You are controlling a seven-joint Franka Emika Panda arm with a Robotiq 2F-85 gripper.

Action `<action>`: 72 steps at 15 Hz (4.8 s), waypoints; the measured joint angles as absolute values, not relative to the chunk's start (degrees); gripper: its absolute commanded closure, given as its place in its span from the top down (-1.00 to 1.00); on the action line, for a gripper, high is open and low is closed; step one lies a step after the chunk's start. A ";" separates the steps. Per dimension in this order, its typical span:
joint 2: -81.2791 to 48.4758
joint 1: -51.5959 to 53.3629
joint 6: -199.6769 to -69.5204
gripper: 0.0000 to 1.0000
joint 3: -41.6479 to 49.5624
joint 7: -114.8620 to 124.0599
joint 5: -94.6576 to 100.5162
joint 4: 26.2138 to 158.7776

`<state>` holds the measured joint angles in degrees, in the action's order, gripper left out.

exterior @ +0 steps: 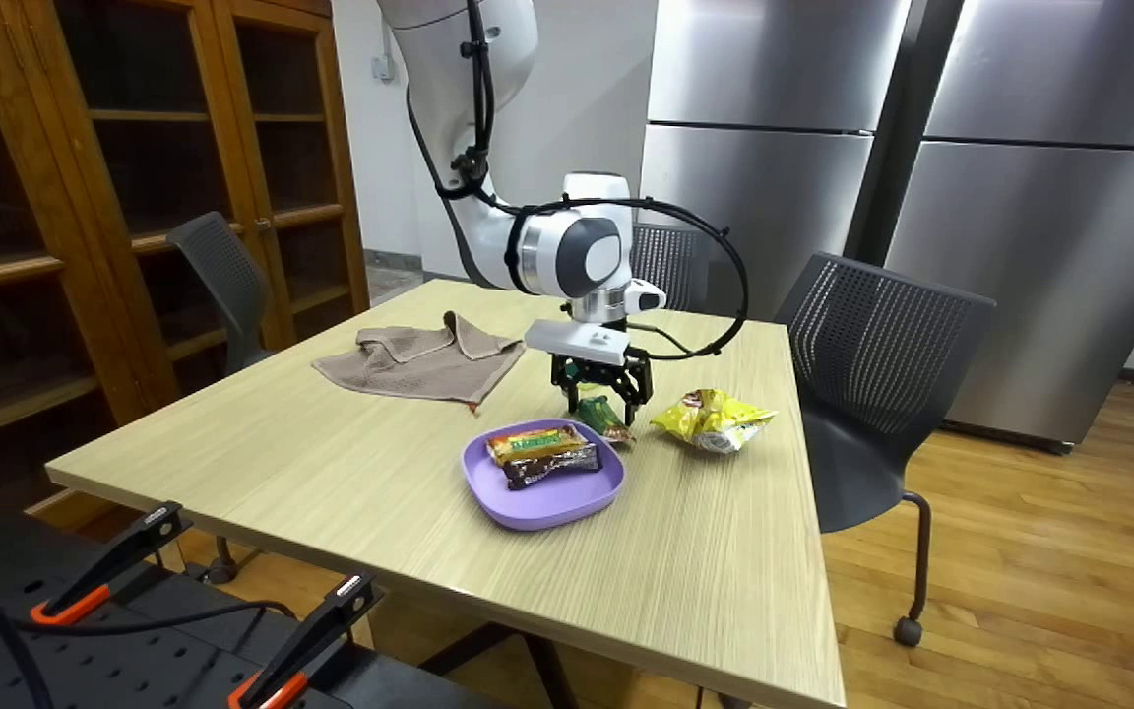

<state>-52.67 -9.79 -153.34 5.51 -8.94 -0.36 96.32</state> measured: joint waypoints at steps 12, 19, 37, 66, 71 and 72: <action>-52.08 -10.42 -153.56 -0.65 4.53 -9.81 -0.35 96.54; -52.10 -10.47 -155.20 -0.65 4.60 -9.81 -0.35 96.54; -49.44 -9.19 -159.60 -0.65 7.35 -1.60 -0.40 98.01; -33.25 -1.09 -160.03 -0.65 16.52 15.72 -0.48 123.63; -31.25 -1.09 -160.18 -0.65 17.17 16.83 -0.48 127.77; -30.99 -1.09 -160.22 -0.65 17.28 17.25 -0.48 128.43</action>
